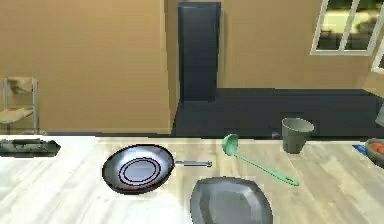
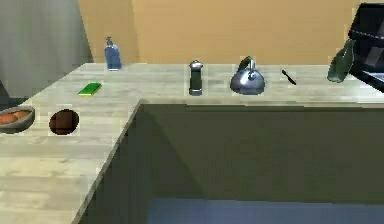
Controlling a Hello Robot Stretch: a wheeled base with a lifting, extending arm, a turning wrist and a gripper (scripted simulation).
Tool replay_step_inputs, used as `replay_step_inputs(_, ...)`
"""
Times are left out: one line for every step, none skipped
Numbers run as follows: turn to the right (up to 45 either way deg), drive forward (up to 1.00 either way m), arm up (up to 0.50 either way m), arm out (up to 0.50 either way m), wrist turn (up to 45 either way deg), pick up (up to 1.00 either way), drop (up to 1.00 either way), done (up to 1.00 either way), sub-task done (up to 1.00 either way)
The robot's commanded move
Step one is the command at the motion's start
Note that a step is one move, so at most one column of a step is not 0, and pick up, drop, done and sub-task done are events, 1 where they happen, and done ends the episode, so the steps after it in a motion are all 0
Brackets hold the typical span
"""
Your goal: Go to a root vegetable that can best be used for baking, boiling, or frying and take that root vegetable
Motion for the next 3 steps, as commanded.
replay_step_inputs(-30.0,0.0,0.0,0.0,0.0,0.0,0.0,0.0,0.0)
replay_step_inputs(0.0,0.0,0.5,0.0,0.0,0.0,0.0,0.0,0.0)
replay_step_inputs(0.0,0.0,0.38,0.0,0.0,0.0,0.0,0.0,0.0)
